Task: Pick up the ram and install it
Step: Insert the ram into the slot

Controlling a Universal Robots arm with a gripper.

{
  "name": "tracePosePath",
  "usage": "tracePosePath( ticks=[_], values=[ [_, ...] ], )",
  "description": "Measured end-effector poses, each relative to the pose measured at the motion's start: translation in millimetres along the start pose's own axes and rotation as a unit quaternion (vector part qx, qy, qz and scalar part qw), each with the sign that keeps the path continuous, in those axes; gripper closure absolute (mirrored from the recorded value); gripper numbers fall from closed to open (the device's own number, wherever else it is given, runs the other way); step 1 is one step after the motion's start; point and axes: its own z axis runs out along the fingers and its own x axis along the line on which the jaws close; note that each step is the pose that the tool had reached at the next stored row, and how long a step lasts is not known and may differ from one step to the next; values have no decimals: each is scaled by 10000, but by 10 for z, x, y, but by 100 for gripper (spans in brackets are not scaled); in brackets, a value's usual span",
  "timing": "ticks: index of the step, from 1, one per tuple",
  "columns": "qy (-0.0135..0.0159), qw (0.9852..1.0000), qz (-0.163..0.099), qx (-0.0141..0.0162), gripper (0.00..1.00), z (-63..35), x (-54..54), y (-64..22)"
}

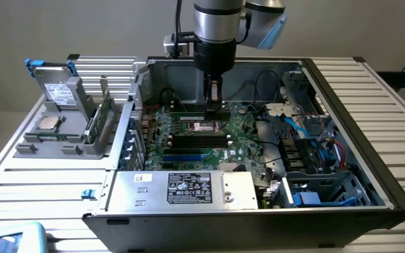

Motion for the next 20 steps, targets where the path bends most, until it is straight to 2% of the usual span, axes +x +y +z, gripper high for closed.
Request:
tracePosePath(
  ticks=[4, 10, 20],
  values=[
    [5, 10000, 0, 0, 87, 72, -4, -7],
    [52, 10000, 0, 1, 87, 159, -11, -23],
    [78, 10000, 0, 1, 87, 336, -18, -24]
  ],
)
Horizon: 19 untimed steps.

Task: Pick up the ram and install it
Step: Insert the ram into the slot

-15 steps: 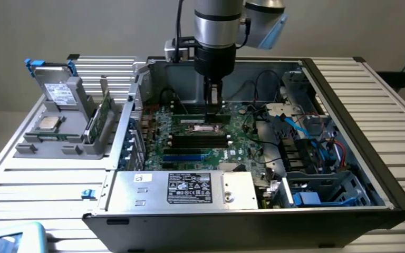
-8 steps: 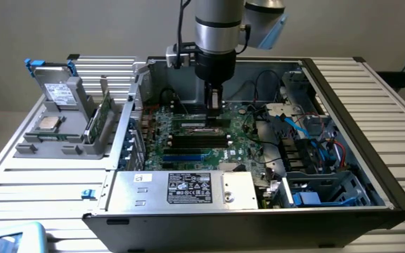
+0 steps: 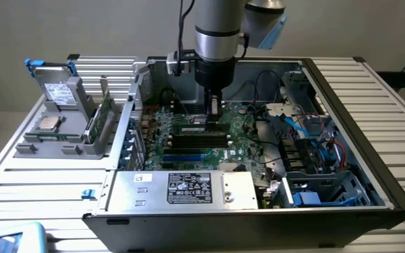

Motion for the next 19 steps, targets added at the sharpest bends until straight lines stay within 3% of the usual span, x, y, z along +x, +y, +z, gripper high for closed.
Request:
tracePosePath(
  ticks=[11, 15, 19],
  values=[
    [22, 10000, 0, 2, 87, 193, 15, -1],
    [22, 10000, 1, 3, 87, 202, 21, 0],
    [21, 10000, -2, 31, 87, 214, 21, 17]
  ],
)
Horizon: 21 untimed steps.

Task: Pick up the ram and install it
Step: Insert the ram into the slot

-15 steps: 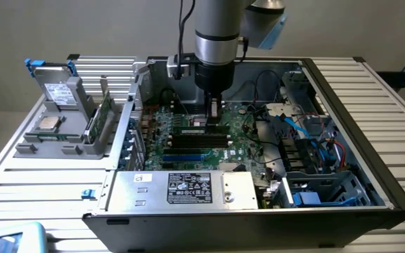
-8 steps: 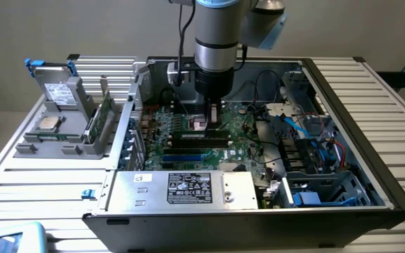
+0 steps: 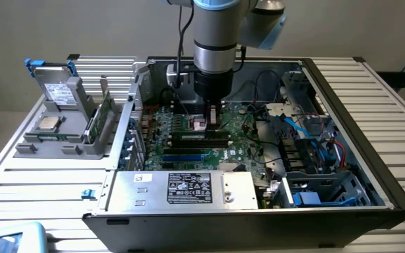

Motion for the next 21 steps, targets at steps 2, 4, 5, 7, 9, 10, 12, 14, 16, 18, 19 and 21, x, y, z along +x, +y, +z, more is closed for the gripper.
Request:
tracePosePath(
  ticks=[2, 4, 5, 7, 9, 10, 12, 14, 16, 18, 19, 21],
  values=[
    [0, 10000, -1, 1, 87, 4, 1, 0],
    [0, 10000, -1, 2, 87, 15, 6, 1],
    [0, 10000, 0, 3, 87, 20, 9, 1],
    [0, 10000, 0, 6, 87, 29, 16, 1],
    [0, 10000, 1, 15, 87, 37, 19, 6],
    [0, 10000, 1, 21, 87, 41, 19, 8],
    [1, 10000, 1, 32, 87, 47, 19, 18],
    [0, 10000, 3, 46, 87, 53, 19, 27],
    [-1, 10000, 3, 58, 87, 59, 18, 28],
    [0, 10000, 3, 63, 87, 65, 19, 29],
    [0, 10000, 4, 65, 87, 66, 19, 29],
    [-1, 10000, 4, 69, 87, 72, 18, 29]
  ],
)
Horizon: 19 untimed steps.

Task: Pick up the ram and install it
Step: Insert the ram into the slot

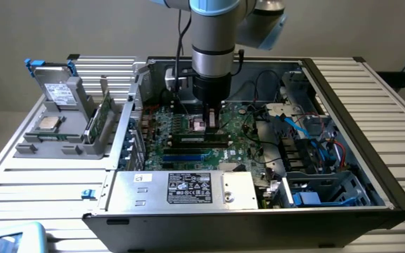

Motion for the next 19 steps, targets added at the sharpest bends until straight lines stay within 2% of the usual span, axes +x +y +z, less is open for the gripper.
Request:
tracePosePath(
  ticks=[16, 19],
  values=[
    [-1, 10000, -6, 22, 87, 20, -1, 9],
    [-1, 10000, -18, 39, 87, 20, -1, 12]
  ],
)
